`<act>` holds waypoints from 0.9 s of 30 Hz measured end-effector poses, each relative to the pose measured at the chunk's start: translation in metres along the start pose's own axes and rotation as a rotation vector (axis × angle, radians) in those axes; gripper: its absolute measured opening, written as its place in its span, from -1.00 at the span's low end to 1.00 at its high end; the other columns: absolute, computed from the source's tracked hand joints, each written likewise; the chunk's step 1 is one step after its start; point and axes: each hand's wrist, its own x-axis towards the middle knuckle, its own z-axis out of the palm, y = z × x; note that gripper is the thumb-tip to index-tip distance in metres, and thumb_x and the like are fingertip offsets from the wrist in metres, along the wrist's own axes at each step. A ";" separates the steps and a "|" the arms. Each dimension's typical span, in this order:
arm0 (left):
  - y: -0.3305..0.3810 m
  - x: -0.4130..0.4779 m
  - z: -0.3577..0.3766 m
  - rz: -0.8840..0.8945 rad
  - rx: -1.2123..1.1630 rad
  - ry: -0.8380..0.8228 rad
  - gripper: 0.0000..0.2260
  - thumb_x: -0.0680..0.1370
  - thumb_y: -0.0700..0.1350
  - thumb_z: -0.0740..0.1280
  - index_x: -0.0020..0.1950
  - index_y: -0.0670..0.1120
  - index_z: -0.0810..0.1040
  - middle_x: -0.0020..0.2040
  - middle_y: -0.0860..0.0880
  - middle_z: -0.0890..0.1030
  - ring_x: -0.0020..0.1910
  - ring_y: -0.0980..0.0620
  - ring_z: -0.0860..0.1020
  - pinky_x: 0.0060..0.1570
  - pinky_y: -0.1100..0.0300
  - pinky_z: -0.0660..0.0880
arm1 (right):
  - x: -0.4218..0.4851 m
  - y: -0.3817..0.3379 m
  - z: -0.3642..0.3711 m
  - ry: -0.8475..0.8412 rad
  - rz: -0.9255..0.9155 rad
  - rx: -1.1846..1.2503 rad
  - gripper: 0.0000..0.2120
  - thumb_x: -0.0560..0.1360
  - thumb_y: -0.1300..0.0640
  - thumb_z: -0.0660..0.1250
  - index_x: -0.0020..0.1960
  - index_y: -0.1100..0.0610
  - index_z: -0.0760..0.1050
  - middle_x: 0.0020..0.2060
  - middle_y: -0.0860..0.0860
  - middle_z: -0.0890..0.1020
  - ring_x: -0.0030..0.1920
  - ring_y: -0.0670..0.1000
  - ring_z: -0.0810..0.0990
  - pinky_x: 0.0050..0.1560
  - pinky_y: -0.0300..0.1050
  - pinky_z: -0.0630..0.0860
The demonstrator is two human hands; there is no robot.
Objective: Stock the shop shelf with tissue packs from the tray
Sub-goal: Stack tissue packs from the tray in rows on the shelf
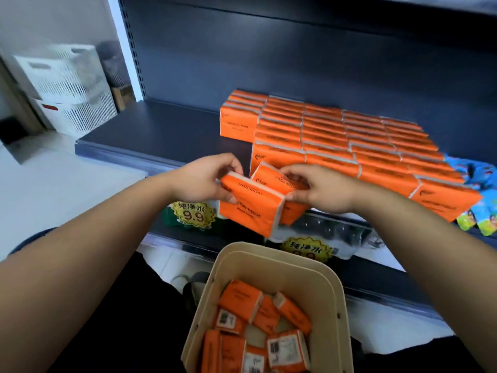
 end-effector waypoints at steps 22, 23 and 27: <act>-0.071 0.052 -0.111 -0.085 -0.314 0.469 -0.61 0.36 -0.38 0.50 0.13 -0.18 0.49 -0.07 0.00 0.59 -0.13 0.21 0.60 -0.13 0.35 0.54 | 0.166 -0.049 -0.076 0.507 -0.113 0.145 -0.61 0.50 0.33 0.36 0.29 0.09 0.46 -0.04 -0.07 0.55 -0.04 -0.07 0.58 0.11 -0.16 0.54; -0.079 0.061 -0.109 -0.094 -0.325 0.466 -0.62 0.37 -0.38 0.49 0.12 -0.18 0.49 -0.08 0.00 0.58 -0.15 0.22 0.60 -0.15 0.36 0.54 | 0.176 -0.049 -0.075 0.494 -0.107 0.113 -0.62 0.50 0.33 0.35 0.29 0.10 0.46 -0.05 -0.11 0.54 -0.04 -0.10 0.57 0.09 -0.24 0.50; -0.098 0.077 -0.097 -0.096 -0.347 0.455 -0.65 0.36 -0.38 0.50 0.04 -0.11 0.51 -0.08 -0.02 0.60 -0.11 0.13 0.59 -0.08 0.28 0.57 | 0.209 -0.046 -0.065 0.453 -0.101 -0.028 -0.61 0.50 0.30 0.37 0.29 0.09 0.48 0.12 0.02 0.54 0.17 0.00 0.52 0.14 -0.34 0.31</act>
